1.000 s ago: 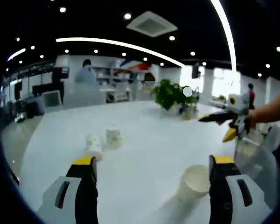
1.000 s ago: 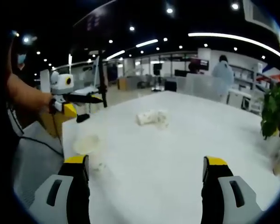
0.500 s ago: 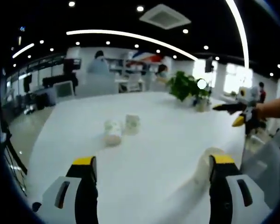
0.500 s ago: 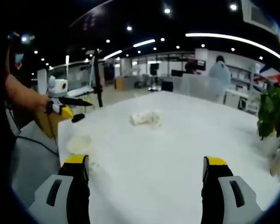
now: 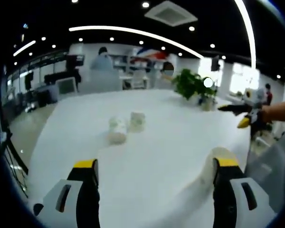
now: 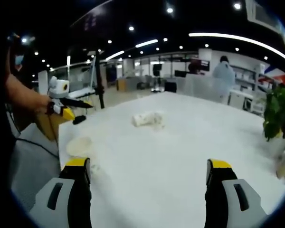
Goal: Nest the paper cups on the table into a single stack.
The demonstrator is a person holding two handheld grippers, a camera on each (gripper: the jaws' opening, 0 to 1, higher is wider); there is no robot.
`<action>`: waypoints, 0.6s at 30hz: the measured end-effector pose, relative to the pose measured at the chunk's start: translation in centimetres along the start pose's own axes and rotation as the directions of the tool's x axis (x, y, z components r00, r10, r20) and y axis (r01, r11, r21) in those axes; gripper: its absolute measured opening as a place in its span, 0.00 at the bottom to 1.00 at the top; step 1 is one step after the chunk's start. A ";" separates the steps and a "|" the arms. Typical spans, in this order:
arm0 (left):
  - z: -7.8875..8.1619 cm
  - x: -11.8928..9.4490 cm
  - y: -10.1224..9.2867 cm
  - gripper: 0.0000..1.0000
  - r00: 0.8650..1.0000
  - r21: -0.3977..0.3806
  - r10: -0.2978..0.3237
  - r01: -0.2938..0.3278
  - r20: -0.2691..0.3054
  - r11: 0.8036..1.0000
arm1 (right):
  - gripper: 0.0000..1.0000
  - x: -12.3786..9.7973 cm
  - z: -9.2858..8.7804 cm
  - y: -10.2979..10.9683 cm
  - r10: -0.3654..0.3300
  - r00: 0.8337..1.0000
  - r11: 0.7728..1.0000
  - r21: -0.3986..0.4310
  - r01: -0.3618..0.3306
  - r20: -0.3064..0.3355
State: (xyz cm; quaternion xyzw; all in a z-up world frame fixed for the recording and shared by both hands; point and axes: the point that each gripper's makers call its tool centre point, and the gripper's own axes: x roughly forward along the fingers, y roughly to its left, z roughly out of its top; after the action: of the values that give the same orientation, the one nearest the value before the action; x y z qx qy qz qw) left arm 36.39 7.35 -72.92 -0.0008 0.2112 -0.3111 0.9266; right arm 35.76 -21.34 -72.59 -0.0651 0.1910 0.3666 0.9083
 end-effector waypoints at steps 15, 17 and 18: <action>0.1 3.2 2.4 0.98 0.993 -0.067 0.017 -0.025 -0.115 0.997 | 1.00 0.5 -0.5 -0.6 -0.002 1.000 1.000 0.024 0.002 -0.001; 0.3 3.9 2.8 0.98 0.992 -0.070 0.020 -0.029 -0.125 0.997 | 1.00 0.6 -0.6 -0.8 -0.004 1.000 1.000 0.024 0.004 -0.003; 0.5 4.4 3.0 0.98 0.991 -0.069 0.019 -0.029 -0.129 0.997 | 1.00 0.6 -0.7 -0.9 -0.006 1.000 1.000 0.025 0.006 -0.005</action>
State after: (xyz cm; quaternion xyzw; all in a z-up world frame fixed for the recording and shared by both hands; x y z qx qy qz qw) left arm 41.53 7.17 -74.57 -0.0108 0.2812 -0.2917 0.9142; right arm 36.55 -21.81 -73.52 -0.0552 0.1974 0.3612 0.9097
